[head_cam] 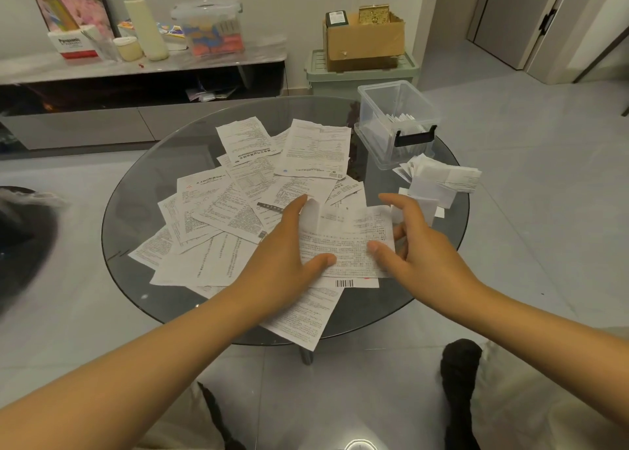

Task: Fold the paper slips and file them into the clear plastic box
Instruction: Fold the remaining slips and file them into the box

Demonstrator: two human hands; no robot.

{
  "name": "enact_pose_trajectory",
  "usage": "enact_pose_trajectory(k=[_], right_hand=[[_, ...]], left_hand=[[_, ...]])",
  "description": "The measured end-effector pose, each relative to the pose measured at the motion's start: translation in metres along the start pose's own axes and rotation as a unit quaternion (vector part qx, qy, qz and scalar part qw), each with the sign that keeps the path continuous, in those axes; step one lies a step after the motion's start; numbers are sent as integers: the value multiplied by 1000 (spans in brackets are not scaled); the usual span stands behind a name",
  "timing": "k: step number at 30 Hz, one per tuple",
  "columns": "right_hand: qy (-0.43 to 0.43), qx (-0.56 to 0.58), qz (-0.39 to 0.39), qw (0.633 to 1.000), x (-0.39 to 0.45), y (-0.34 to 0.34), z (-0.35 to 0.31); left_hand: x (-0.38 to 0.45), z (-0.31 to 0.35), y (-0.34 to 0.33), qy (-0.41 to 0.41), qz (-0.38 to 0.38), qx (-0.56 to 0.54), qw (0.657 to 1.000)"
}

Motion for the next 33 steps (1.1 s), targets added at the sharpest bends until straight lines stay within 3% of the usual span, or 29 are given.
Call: enact_pose_trajectory(k=[4,9,11,14,21,24,27,29,31,33], right_hand=[[24,-92,-37,995,-2,-6,1],[-11,-117,-63,991,-2,-2,0],[-36,-92,-64,993,-4,0,-1],[-79,-45,-77,993,-6,1,-3],[-158,105,-109,976,-12,4,-7],[-217,212,-111,946,-16,6,-10],[-239,237,-123,933,-18,9,-14],[-216,196,-121,949,-18,12,-17],[-141,66,-117,981,-15,15,-17],[-77,-34,-124,989,-14,17,-18]], left_hand=[[0,2,-3,-3,-3,39,999],[-2,6,0,-32,27,152,988],[-3,8,1,-91,58,204,973],[-6,10,-3,-156,43,193,968],[-16,11,-14,-193,-62,140,969],[-17,13,-13,-200,-54,149,967],[-17,14,-12,-202,-25,149,968],[-17,14,-11,-214,-4,147,966],[-17,14,-9,-199,-5,138,970],[-18,13,-8,-185,-10,123,975]])
Point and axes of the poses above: each hand's wrist, its own x-axis towards the middle knuckle, its own y-axis out of the back of the hand, z = x × y, the point moved 3 cm from there along x, towards the middle knuckle, and after that the axes turned 4 degrees about x, right-handed, at the moved point
